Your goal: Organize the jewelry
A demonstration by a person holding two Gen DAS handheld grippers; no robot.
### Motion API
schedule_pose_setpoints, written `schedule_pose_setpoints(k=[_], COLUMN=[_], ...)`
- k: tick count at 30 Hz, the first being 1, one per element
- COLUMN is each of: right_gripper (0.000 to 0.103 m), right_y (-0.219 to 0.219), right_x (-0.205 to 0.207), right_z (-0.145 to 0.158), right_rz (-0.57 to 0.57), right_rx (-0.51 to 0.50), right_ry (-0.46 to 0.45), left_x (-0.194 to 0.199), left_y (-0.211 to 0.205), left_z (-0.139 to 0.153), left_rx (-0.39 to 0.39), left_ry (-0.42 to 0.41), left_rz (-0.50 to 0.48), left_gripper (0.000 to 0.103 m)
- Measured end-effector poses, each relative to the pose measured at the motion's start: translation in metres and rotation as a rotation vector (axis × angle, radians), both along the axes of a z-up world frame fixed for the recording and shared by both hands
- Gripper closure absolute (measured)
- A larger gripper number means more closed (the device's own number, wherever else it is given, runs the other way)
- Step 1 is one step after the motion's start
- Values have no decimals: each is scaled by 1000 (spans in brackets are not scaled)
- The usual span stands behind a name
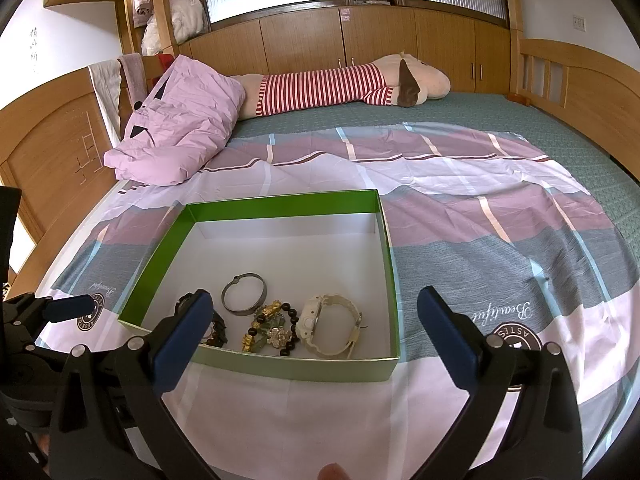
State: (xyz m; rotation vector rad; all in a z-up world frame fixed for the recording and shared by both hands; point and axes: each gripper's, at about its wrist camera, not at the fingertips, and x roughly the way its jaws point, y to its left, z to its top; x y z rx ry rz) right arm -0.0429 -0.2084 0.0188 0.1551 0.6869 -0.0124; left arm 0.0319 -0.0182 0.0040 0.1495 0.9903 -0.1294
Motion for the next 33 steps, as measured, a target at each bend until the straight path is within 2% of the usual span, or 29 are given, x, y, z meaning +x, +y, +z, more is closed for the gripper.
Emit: schedule_pose_setpoints(k=[20,33], right_gripper=[1,1], right_y=[2,5], right_x=[0,-1], right_z=[-1,-4], right_rz=[0,8], right_rx=[-2,3], right_ry=[3,5], left_x=[-2,1], left_y=[-3,-3], left_z=[-1,-4], left_rx=[33,14], left_ry=[-19,11], left_rz=[-8,-12], left_gripper=[2,2])
